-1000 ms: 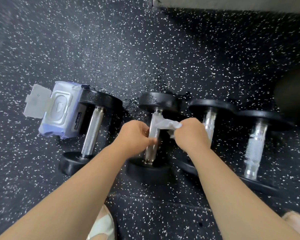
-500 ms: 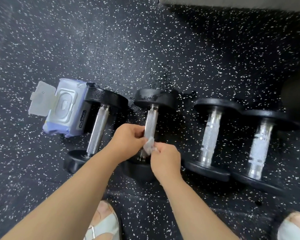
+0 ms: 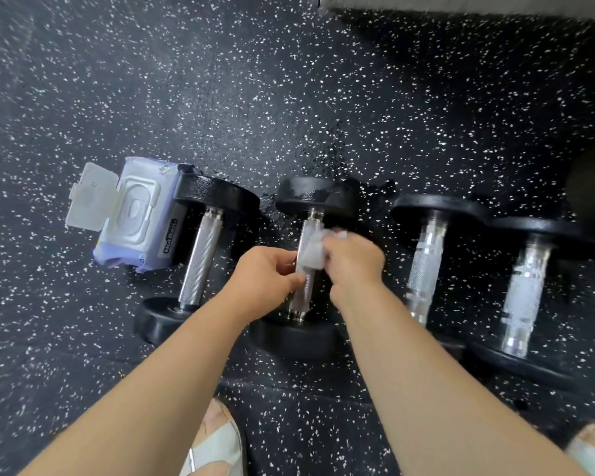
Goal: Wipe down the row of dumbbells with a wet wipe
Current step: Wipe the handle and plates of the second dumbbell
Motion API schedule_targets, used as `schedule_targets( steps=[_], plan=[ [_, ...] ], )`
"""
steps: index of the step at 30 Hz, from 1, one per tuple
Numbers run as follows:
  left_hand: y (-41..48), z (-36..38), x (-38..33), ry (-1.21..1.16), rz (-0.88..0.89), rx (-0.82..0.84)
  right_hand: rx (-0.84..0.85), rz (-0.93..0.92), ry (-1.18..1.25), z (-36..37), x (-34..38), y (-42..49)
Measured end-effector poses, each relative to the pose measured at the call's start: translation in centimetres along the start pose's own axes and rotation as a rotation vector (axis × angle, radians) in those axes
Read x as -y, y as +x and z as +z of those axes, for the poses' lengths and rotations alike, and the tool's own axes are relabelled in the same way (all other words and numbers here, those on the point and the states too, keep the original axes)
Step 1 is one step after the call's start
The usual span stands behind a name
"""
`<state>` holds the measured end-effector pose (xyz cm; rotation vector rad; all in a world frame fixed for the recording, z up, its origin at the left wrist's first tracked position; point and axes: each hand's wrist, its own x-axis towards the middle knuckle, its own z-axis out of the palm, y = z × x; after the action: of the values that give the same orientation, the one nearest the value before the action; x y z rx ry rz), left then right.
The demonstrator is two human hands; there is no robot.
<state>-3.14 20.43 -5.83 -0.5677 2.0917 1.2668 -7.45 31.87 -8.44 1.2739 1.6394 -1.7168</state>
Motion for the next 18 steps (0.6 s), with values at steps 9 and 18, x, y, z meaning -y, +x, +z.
schedule_targets(
  steps=[9,18],
  plan=[
    [-0.4,0.0,-0.3,0.025,0.055,0.021,0.200,0.180,-0.124,-2.2,-1.1,-2.9],
    [-0.3,1.3,-0.7,0.113,0.050,-0.059,0.026,0.103,0.420,-1.7,2.0,-1.5]
  ],
)
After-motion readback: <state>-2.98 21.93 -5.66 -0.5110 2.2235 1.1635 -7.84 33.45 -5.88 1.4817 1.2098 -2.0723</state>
